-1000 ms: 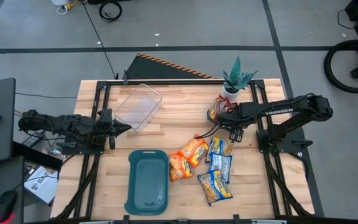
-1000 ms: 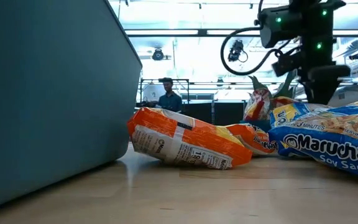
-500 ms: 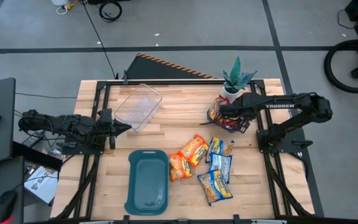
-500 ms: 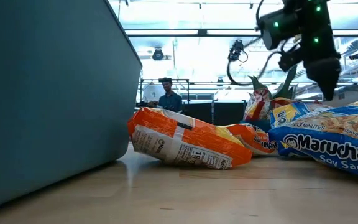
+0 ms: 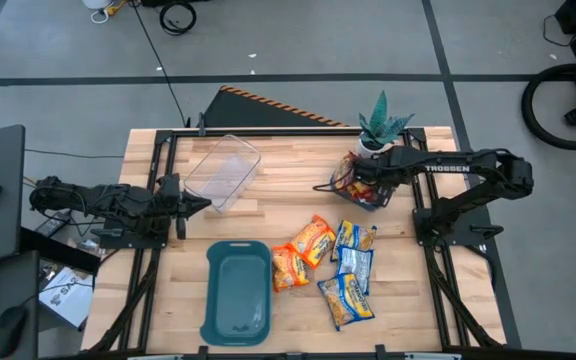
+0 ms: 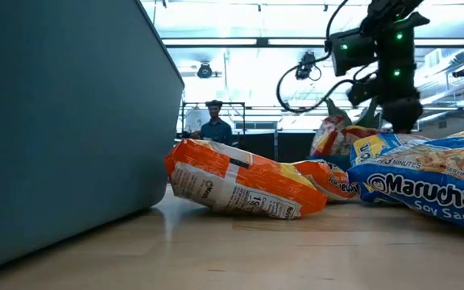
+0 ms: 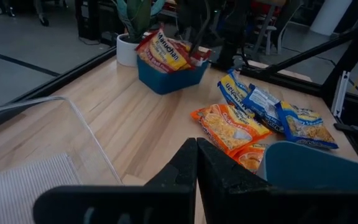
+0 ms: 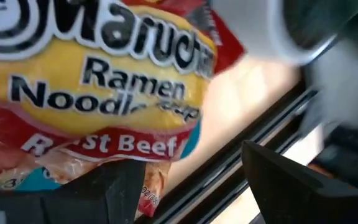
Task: Sort Maruchan noodles
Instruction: Put the red noodle pack into the small blue bin, then put the top orange noodle pack into the transparent bin
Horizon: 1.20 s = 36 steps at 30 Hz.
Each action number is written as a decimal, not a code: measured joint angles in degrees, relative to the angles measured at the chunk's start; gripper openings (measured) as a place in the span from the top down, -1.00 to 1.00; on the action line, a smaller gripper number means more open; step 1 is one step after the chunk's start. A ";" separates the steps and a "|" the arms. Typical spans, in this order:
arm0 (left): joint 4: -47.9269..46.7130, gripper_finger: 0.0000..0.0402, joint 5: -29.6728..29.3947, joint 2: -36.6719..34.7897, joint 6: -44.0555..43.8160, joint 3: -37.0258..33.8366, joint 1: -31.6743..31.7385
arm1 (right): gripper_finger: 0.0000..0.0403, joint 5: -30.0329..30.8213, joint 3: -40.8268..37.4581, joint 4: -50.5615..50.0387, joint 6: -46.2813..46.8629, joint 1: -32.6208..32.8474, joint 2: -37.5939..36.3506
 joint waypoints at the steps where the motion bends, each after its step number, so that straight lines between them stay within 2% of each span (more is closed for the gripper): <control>1: 0.00 0.94 0.01 0.00 0.14 0.00 0.00 | -0.33 1.66 0.00 1.26 -1.59 -0.04 0.00; 4: -0.04 0.94 0.02 0.00 0.04 0.00 0.00 | -0.33 2.53 0.02 3.34 -5.63 -0.41 0.00; 12: -0.15 0.94 0.04 0.00 -0.38 0.00 0.00 | -0.33 -6.45 -0.59 5.49 -7.95 -1.46 0.87; 21: -0.18 0.94 0.04 0.00 -0.38 0.00 0.00 | -0.33 -8.47 -2.00 8.83 -12.65 -0.99 5.12; 28: -0.18 0.94 0.05 0.00 -0.38 0.00 0.00 | -0.33 -8.17 5.34 0.97 -10.95 -0.94 4.23; 32: -0.20 0.94 0.17 0.00 -0.45 0.00 0.00 | -0.33 -4.80 9.98 -4.20 -8.37 -0.94 3.90; 36: -0.20 0.94 0.17 0.00 -0.54 0.00 0.00 | -0.33 -6.15 12.64 -4.76 -6.84 -0.52 3.91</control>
